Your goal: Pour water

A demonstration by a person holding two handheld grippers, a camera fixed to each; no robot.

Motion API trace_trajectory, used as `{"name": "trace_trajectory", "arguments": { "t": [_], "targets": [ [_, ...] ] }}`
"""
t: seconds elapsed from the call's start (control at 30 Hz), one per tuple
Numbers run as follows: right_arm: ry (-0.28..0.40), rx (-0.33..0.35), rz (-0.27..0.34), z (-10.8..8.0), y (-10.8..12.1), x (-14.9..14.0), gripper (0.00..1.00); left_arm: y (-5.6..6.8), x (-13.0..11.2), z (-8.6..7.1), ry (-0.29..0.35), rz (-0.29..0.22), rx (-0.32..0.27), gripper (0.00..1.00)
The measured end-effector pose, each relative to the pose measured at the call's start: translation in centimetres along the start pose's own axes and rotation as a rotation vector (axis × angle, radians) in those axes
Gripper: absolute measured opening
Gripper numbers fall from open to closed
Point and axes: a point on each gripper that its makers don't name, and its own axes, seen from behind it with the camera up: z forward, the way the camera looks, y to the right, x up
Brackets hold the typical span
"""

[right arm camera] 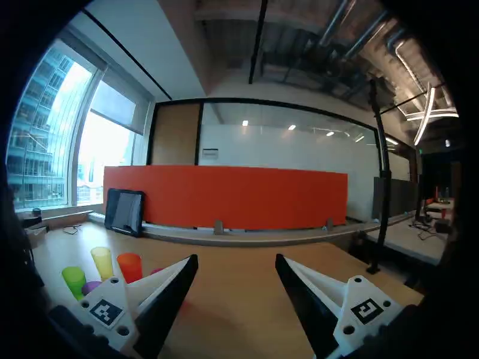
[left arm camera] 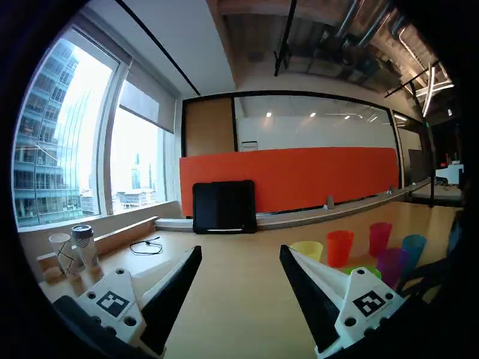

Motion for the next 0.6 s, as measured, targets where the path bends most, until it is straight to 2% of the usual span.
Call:
{"name": "trace_trajectory", "arguments": {
  "t": [0.27, 0.6],
  "targets": [
    [0.004, 0.004, -0.009, 0.1, -0.5, 0.8, 1.0, 0.4, -1.2, 0.5, -0.01, -0.02, -0.01, 0.96],
    [0.009, -0.008, -0.015, 0.1, -0.1, 1.2, 1.0, 0.8, -1.9, 1.1, -0.02, -0.043, -0.023, 0.97]
  ]
}}
